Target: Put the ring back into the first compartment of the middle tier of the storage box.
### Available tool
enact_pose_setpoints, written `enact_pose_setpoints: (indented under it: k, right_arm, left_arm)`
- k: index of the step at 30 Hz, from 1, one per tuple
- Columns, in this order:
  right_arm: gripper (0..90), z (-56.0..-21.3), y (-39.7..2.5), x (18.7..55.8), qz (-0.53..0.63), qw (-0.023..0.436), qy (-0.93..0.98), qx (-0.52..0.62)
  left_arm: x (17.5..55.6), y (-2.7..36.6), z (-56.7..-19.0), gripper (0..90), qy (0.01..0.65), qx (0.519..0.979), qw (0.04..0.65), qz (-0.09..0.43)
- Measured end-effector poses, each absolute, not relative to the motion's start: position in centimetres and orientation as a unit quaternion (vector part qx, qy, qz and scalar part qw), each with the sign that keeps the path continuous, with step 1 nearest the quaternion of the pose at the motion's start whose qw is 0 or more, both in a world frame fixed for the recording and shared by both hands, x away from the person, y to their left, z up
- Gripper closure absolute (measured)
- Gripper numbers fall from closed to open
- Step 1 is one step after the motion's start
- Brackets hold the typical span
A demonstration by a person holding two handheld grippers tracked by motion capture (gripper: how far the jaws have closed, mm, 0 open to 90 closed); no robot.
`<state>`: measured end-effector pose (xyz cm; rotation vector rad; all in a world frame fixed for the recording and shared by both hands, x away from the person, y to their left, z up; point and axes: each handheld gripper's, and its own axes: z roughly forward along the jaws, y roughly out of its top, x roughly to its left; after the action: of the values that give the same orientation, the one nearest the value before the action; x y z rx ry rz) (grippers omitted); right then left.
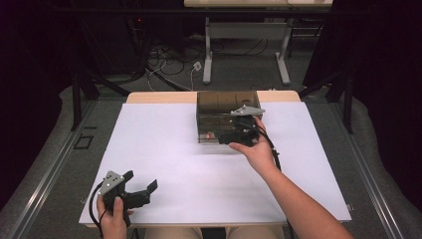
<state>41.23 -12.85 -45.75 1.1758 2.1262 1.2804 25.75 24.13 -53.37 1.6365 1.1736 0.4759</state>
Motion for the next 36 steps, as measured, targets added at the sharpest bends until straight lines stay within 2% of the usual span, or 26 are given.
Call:
enact_pose_setpoints:
  k: [18, 36]
  right_arm:
    - [0.0, -46.6, -17.4, 36.4, 0.469, 0.205, 0.745, 0.427]
    - [0.0, -49.8, -21.7, 31.3, 0.45, 0.269, 0.727, 0.444]
  left_arm:
    - [25.7, 24.0, -53.4, 0.1, 0.488, 0.683, 0.506, 0.201]
    - [25.7, 24.0, -53.4, 0.1, 0.488, 0.681, 0.505, 0.205]
